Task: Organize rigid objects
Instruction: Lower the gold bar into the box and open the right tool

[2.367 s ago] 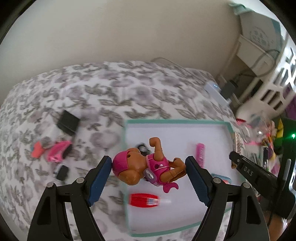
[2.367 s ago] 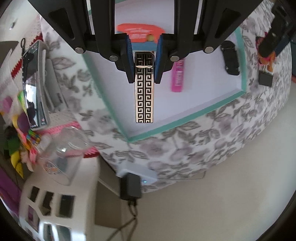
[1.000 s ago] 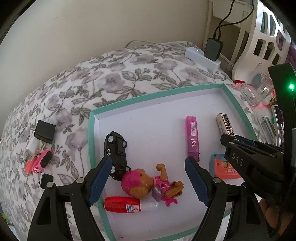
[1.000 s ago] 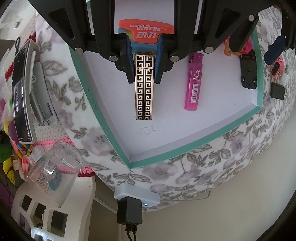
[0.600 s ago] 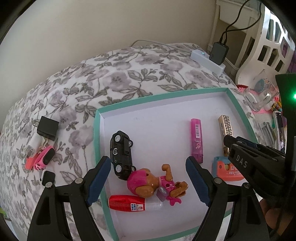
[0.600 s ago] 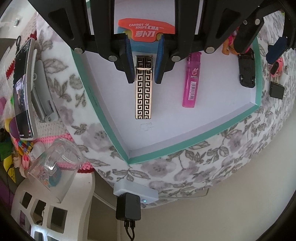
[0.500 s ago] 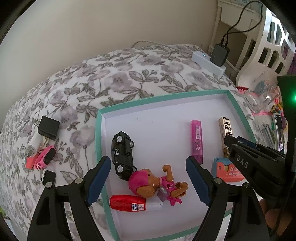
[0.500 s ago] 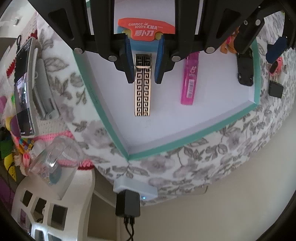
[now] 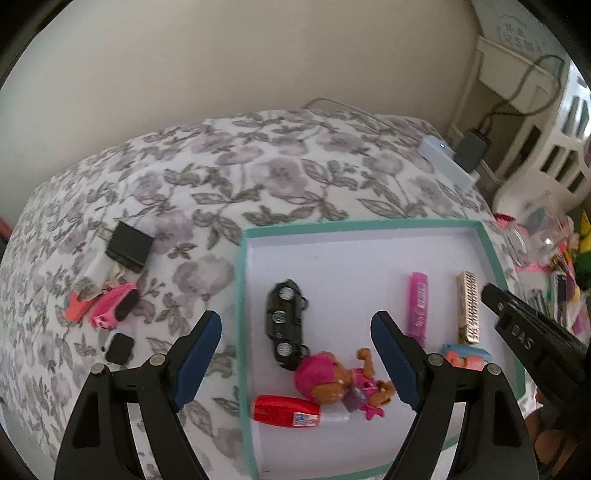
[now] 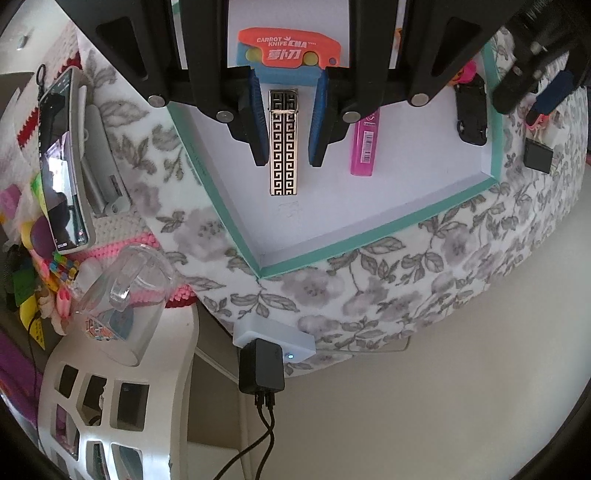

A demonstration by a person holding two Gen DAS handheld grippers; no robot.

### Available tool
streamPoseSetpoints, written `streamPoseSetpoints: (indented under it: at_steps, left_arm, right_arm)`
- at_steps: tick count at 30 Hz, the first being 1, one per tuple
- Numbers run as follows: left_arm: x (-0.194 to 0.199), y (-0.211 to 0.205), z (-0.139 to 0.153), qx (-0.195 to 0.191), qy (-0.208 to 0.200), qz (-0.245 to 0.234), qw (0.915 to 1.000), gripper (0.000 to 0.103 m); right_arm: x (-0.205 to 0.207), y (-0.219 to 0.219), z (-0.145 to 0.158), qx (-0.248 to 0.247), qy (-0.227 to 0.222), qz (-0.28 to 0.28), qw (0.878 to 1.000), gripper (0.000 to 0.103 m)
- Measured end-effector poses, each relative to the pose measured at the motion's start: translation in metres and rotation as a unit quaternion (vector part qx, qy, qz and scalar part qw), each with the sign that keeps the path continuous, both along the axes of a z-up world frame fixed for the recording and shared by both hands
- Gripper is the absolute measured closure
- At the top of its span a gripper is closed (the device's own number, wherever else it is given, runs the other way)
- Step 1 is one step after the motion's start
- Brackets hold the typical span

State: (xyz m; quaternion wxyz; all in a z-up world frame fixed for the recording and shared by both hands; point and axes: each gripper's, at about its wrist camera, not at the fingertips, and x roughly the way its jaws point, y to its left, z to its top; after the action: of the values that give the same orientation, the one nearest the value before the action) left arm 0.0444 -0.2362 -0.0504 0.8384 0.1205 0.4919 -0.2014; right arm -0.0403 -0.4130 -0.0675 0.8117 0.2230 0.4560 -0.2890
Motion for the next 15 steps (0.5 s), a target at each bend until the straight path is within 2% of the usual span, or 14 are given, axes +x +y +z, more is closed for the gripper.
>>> streamPoseSetpoints:
  at_steps: [6,7,8,10,12,14,15]
  left_arm:
    - [0.013,0.019,0.002,0.005,-0.004,0.057,0.9984,0.018]
    - [0.016,0.024,0.001,0.007,-0.003,0.069,0.9976,0.012]
    - [0.019,0.028,0.001,0.008,-0.002,0.079,0.9968,0.008]
    - [0.025,0.037,-0.001,0.01,0.003,0.103,0.9946,0.007]
    - [0.03,0.045,-0.003,0.007,0.012,0.121,0.9925,0.006]
    - [0.034,0.052,-0.006,0.008,0.019,0.137,0.9904,0.006]
    - [0.037,0.057,-0.008,0.011,0.023,0.147,0.9888,0.006]
  right_arm:
    - [0.005,0.007,-0.004,-0.004,0.009,0.017,1.0,0.078]
    - [0.006,0.008,-0.005,-0.003,0.011,0.02,1.0,0.074]
    - [0.007,0.009,-0.006,-0.002,0.012,0.024,1.0,0.065]
    - [0.009,0.012,-0.007,-0.005,0.014,0.03,0.999,0.055]
    - [0.012,0.016,-0.007,-0.008,0.016,0.038,0.999,0.051]
    - [0.014,0.019,-0.008,-0.009,0.016,0.045,0.999,0.034]
    - [0.015,0.021,-0.008,-0.009,0.015,0.048,0.999,0.033]
